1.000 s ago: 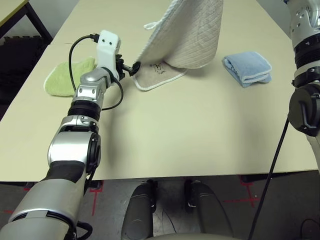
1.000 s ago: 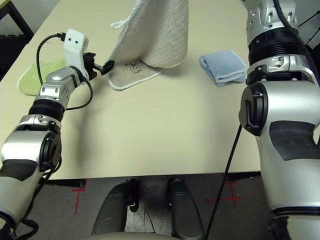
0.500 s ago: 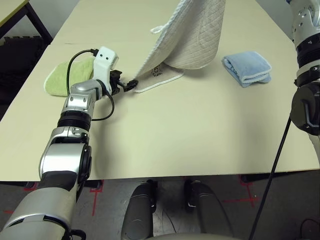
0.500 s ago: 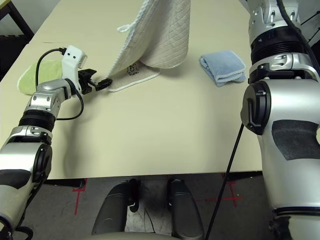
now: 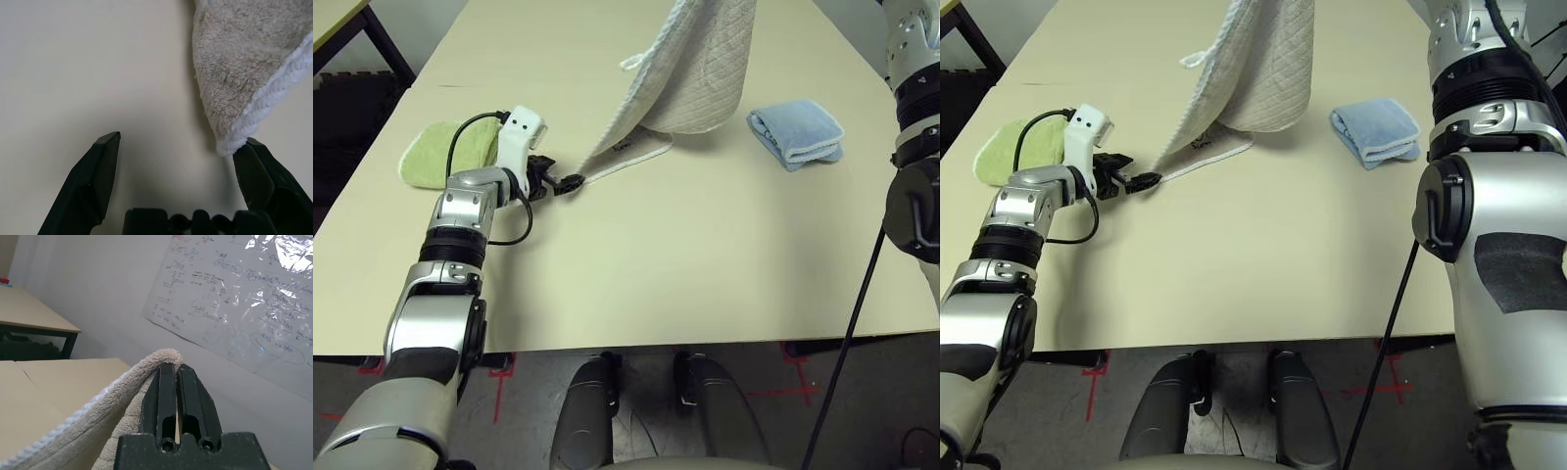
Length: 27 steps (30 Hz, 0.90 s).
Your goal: Fold the towel and set it aside.
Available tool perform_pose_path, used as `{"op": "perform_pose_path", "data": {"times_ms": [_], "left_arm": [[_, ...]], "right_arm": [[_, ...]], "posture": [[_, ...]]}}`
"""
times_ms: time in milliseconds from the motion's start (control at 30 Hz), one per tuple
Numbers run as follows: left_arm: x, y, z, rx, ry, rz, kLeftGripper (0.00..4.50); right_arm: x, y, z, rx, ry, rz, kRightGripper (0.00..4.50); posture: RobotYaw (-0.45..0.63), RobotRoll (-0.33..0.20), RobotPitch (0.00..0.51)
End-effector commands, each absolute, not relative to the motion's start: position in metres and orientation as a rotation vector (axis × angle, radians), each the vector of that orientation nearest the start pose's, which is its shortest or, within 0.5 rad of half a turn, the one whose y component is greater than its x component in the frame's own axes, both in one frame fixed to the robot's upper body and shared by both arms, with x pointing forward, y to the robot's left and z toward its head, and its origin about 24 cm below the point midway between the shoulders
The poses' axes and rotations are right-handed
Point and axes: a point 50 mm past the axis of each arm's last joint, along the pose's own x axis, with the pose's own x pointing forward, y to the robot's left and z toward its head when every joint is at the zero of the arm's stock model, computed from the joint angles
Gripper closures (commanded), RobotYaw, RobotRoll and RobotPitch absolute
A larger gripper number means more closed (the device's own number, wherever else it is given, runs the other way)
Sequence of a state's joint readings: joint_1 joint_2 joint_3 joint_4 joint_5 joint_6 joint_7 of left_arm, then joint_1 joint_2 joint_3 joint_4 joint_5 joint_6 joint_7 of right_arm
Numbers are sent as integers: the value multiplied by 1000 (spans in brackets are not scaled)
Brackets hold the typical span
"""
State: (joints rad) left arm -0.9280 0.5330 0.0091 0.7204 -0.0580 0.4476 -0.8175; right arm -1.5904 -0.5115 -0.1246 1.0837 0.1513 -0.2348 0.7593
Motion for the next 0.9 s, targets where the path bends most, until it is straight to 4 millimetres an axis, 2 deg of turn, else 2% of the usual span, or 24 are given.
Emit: {"op": "perform_pose_path", "data": {"times_ms": [33, 133, 400, 567, 700, 767, 900], "left_arm": [[382, 224, 165, 221, 335, -567, 378], [384, 219, 168, 184, 322, -569, 1307], [386, 217, 168, 169, 310, -555, 4438], [390, 215, 182, 134, 236, -521, 4477], [394, 229, 210, 139, 146, -447, 4477], [394, 240, 233, 136, 86, -403, 4477], [386, 262, 283, 156, -22, -347, 4477]], "right_arm": [[370, -175, 418, -390, -771, 571, 4500], [370, -176, 418, -391, -768, 572, 4500], [370, -178, 415, -391, -760, 566, 4500], [375, -188, 402, -362, -718, 545, 4500], [380, -210, 377, -321, -639, 512, 4500], [382, -227, 356, -288, -566, 487, 4500], [378, -261, 301, -195, -369, 489, 4500]], "posture": [[17, 0, 184], [13, 0, 184], [9, 0, 184], [9, 0, 184], [16, 0, 185], [16, 0, 188], [20, 0, 193]]}}
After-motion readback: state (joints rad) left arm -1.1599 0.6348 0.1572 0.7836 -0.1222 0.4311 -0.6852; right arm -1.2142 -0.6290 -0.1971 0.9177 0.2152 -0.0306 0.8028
